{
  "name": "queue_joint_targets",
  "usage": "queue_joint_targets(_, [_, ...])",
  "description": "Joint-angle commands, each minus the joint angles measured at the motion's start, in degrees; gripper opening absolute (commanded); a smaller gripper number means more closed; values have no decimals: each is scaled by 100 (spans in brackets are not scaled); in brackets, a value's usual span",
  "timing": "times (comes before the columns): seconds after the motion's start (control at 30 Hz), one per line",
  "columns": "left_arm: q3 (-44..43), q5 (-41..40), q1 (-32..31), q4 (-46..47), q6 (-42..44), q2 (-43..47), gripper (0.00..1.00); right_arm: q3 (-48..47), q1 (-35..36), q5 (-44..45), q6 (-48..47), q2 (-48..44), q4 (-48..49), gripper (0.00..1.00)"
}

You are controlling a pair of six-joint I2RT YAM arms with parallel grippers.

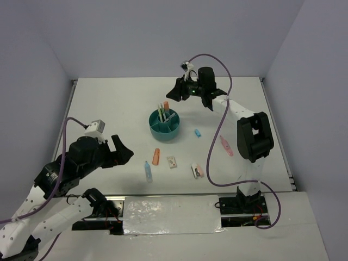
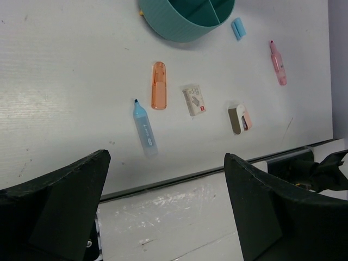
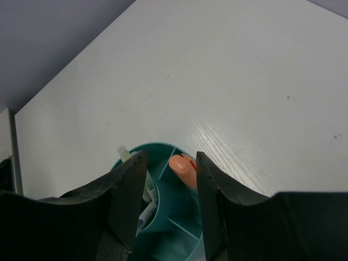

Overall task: Sort the stationery into containers
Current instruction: Place the stationery in the storage box, then pick up the pen from the center of the board.

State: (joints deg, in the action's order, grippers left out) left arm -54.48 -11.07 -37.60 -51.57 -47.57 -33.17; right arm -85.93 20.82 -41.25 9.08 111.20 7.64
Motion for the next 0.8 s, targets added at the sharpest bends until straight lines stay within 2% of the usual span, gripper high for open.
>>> queue_joint_targets(0.0, [-10,105,-1,349,239,-102,99,-38,-8,12,-12,-369,202,49])
queue_joint_targets(0.1, [7,9,-1,271,161,-260,99,313,-165,213,400,-765,624,49])
queue_joint_targets(0.13, [42,-52,-10,244,108,-373,99,505,-296,319,619,-1088,703,62])
queue_joint_targets(0.17, [77,-70,-1,209,64,-436,99,568,-359,476,656,-1248,582,68])
queue_joint_targets(0.23, [262,-27,-1,235,-155,-637,99,639,-447,1082,534,-1704,188,98])
queue_joint_targets(0.27, [341,8,-1,279,-217,-682,99,665,-465,1389,490,-1846,-311,100])
queue_joint_targets(0.5, [1227,105,-10,665,-1025,-998,99,1314,-561,3104,550,-2857,-2098,100])
queue_joint_targets(0.6, [1483,368,-36,903,-1254,-1278,99,1962,-561,3667,638,-3331,-2311,100])
queue_joint_targets(0.67, [1510,273,-176,833,-1447,-1516,99,2368,-561,4044,1147,-3665,-2381,100])
queue_joint_targets(0.77, [1458,105,-335,754,-1614,-1736,99,2563,-561,3758,1464,-3754,-2583,100])
